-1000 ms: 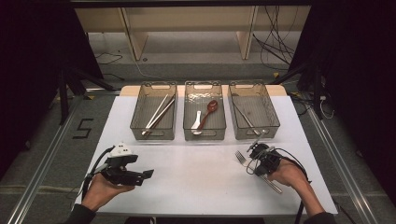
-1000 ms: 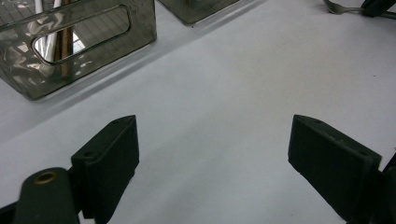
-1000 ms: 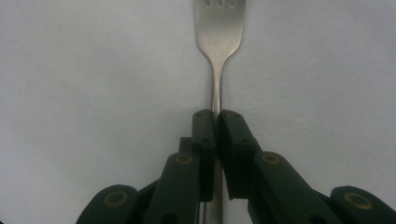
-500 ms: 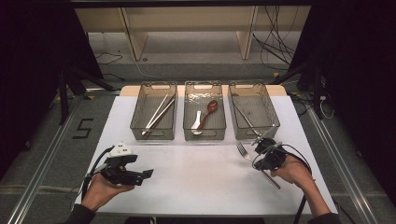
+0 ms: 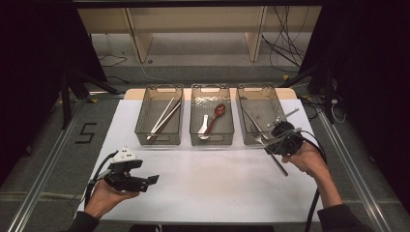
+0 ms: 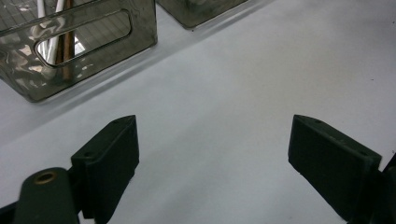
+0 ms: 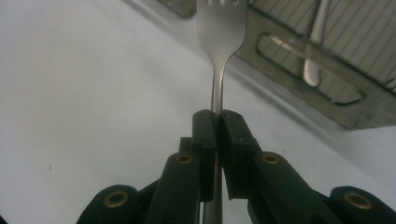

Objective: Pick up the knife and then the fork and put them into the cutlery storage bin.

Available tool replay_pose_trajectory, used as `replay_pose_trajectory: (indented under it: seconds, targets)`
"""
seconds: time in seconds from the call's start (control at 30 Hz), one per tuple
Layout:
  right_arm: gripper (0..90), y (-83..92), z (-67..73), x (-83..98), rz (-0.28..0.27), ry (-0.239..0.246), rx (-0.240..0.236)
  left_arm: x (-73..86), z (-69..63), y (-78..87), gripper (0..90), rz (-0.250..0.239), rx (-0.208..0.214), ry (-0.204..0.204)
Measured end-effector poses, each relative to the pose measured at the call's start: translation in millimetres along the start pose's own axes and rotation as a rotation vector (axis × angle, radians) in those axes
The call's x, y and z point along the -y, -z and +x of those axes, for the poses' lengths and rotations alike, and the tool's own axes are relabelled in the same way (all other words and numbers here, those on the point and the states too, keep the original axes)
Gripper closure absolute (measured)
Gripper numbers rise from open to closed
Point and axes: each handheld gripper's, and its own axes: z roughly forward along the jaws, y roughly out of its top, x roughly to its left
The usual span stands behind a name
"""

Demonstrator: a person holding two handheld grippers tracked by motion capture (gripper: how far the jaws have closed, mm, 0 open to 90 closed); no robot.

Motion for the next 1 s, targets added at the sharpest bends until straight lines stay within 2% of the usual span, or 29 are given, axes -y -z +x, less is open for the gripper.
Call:
replay_pose_trajectory:
  seconds: [0.37,0.77,1.0]
  targets:
    - [85.3,18.1,-17.7,-33.4,-0.082,-0.024,0.062,-0.1,-0.2,0.2,15.8,-0.001,-0.001,0.000]
    - [85.2,19.4,-33.2,-66.1,-0.135,-0.068,0.116,-0.4,0.1,1.0,15.8,-0.003,0.001,0.001]
    - [85.2,18.5,-40.2,-85.8,-0.141,-0.084,0.133,-0.5,0.2,1.1,15.8,-0.003,0.002,0.001]
